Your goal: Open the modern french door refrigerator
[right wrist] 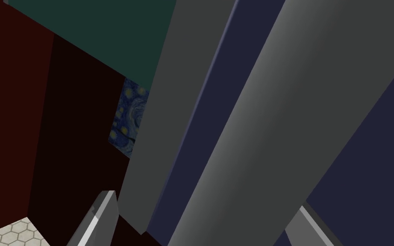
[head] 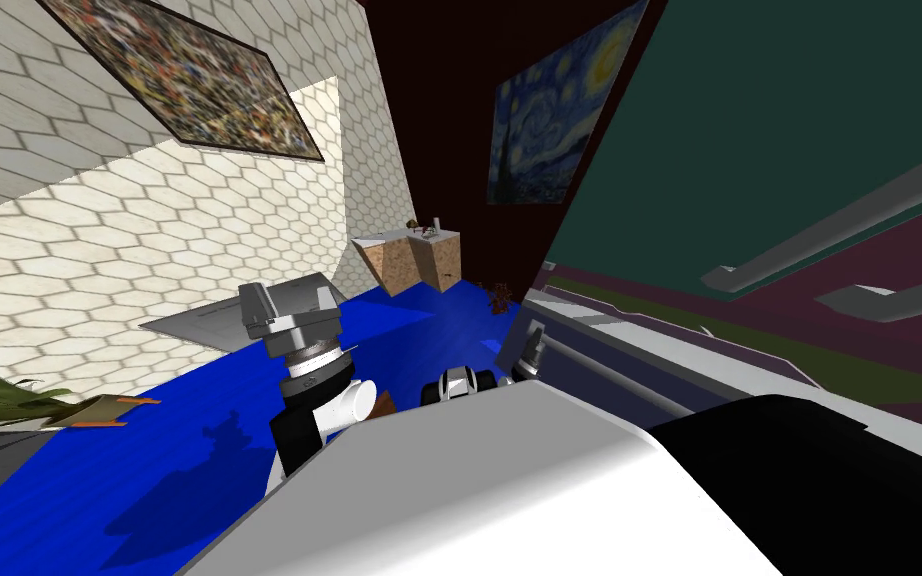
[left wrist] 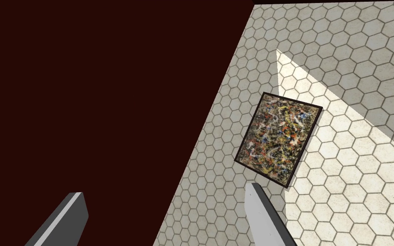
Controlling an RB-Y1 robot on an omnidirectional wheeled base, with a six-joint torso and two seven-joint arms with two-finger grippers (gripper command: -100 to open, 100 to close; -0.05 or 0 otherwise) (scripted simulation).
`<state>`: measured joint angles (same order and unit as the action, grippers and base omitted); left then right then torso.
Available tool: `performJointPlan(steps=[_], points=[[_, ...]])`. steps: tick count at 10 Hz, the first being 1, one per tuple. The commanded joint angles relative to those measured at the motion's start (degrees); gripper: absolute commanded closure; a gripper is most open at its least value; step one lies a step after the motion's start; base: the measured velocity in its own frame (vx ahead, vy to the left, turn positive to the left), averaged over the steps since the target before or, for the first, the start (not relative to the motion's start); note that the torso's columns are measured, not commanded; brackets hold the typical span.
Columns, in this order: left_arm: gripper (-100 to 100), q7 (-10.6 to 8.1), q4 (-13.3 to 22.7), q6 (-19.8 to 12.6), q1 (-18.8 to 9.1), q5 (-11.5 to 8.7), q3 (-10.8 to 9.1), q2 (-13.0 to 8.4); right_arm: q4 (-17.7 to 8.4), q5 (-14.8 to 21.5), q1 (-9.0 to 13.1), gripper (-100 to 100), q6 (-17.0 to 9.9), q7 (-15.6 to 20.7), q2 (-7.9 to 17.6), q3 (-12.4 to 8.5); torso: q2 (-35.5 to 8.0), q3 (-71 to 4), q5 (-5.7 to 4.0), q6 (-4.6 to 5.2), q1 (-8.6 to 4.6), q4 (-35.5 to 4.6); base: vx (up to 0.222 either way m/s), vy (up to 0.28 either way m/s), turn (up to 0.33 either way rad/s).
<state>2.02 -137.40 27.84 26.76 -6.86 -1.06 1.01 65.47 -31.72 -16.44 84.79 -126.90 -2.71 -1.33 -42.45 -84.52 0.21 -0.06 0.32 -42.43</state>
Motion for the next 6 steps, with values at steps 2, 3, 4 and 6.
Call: performJointPlan(steps=[2, 3, 4, 6], points=[[0, 0.00, 0.00, 0.00, 0.00, 0.00, 0.00, 0.00, 2.72, -0.11, 2.70, -100, -4.01, 3.03, 0.06, -0.15, -0.17, 0.03, 0.25, -0.03, 0.18, -0.20, -0.092, 0.007, -0.012], [0, 0.00, 0.00, 0.00, 0.00, 0.00, 0.00, 0.00, 4.01, -0.18, 3.44, -100, -5.65, 4.15, 0.06, -0.18, -0.18, 0.02, 0.34, 0.05, 0.26, -0.24, -0.059, 0.002, -0.014], [0, 0.00, 0.00, 0.00, 0.00, 0.00, 0.00, 0.00, 5.30, -0.24, 4.18, -100, -7.29, 5.27, 0.06, -0.21, -0.27, 0.02, 0.49, 0.08, 0.35, -0.36, -0.061, 0.006, -0.044], [0, 0.00, 0.00, 0.00, 0.00, 0.00, 0.00, 0.00, 4.57, -0.51, 3.16, -100, -7.93, 5.11, -0.10, -0.08, -0.49, 0.15, 0.64, 0.05, 0.59, -0.51, -0.029, -0.002, -0.002]])
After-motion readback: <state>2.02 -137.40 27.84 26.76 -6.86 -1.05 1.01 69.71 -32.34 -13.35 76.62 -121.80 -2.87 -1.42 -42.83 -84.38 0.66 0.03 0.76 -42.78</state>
